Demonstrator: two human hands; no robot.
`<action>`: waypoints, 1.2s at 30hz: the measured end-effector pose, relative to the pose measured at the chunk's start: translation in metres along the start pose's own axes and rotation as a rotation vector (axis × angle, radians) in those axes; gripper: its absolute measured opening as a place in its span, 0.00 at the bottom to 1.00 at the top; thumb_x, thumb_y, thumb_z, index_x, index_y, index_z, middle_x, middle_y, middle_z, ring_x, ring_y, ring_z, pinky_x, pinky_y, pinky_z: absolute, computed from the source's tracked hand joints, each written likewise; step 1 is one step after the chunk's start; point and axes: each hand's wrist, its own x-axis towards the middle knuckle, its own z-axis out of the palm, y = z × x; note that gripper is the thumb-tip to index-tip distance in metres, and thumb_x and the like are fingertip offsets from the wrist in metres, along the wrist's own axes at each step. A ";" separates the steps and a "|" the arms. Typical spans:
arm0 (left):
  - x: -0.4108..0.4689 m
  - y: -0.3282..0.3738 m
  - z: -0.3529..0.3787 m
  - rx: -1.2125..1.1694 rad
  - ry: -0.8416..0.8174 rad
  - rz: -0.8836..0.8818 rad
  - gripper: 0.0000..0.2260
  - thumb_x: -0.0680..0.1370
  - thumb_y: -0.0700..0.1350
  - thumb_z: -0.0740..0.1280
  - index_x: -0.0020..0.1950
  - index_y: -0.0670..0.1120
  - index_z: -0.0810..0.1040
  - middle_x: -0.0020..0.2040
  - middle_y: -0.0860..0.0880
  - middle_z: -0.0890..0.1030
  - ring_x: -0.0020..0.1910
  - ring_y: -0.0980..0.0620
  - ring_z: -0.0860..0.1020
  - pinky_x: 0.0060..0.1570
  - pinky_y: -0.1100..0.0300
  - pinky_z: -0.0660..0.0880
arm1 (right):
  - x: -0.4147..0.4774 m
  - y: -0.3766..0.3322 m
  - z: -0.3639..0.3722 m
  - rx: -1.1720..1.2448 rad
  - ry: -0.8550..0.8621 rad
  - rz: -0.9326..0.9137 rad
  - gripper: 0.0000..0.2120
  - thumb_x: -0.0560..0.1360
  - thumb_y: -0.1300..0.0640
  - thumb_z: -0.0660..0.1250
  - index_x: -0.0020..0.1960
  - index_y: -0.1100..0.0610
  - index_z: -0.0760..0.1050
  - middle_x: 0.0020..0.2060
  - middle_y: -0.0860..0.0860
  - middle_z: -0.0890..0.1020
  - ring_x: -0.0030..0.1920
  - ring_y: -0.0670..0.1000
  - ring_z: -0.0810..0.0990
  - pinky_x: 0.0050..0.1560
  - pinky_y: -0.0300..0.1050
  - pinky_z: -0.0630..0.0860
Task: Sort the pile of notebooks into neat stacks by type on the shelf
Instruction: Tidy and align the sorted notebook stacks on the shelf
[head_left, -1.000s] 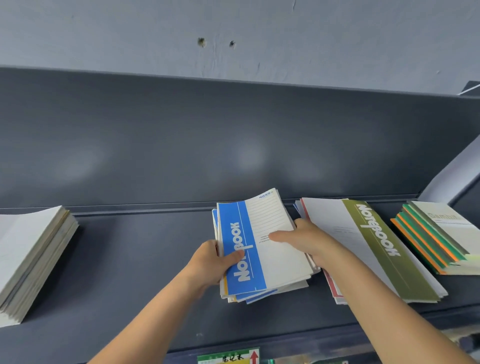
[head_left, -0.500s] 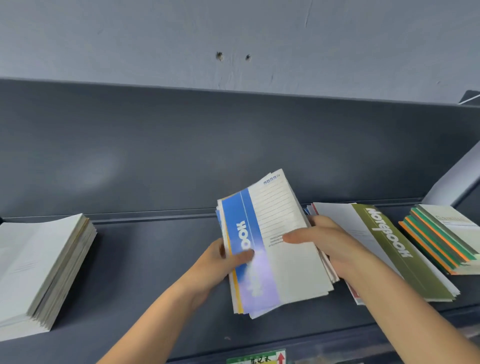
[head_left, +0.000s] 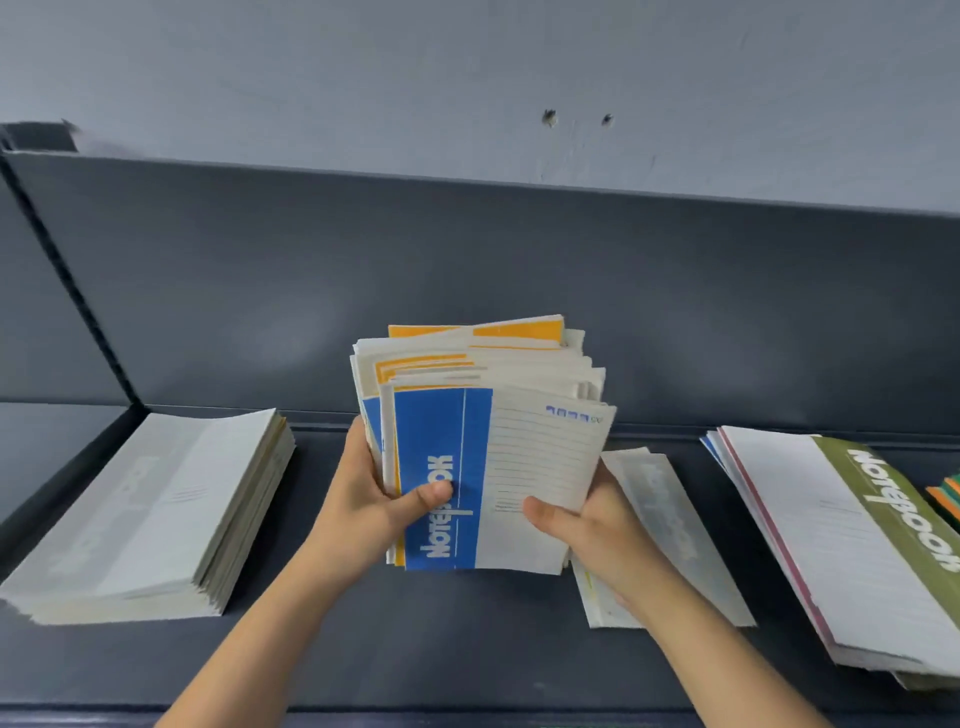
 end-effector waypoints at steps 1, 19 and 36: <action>-0.002 -0.003 -0.003 0.008 -0.004 -0.004 0.25 0.71 0.28 0.70 0.57 0.51 0.67 0.50 0.52 0.83 0.48 0.56 0.84 0.39 0.64 0.80 | 0.002 0.006 0.004 -0.003 -0.009 0.011 0.23 0.73 0.65 0.70 0.61 0.46 0.71 0.54 0.42 0.81 0.57 0.41 0.79 0.53 0.36 0.77; 0.002 -0.014 0.001 0.037 -0.018 -0.055 0.35 0.60 0.52 0.80 0.62 0.48 0.70 0.51 0.55 0.84 0.50 0.54 0.84 0.40 0.64 0.80 | 0.016 0.002 0.029 0.207 -0.021 -0.058 0.34 0.63 0.57 0.74 0.66 0.50 0.66 0.57 0.49 0.80 0.59 0.48 0.78 0.47 0.37 0.78; 0.028 -0.025 -0.002 0.216 0.028 0.003 0.30 0.62 0.49 0.75 0.60 0.45 0.71 0.51 0.51 0.83 0.47 0.55 0.84 0.40 0.61 0.82 | 0.012 0.058 -0.101 -0.917 0.265 0.676 0.54 0.65 0.39 0.74 0.76 0.60 0.48 0.73 0.58 0.62 0.73 0.60 0.61 0.68 0.53 0.65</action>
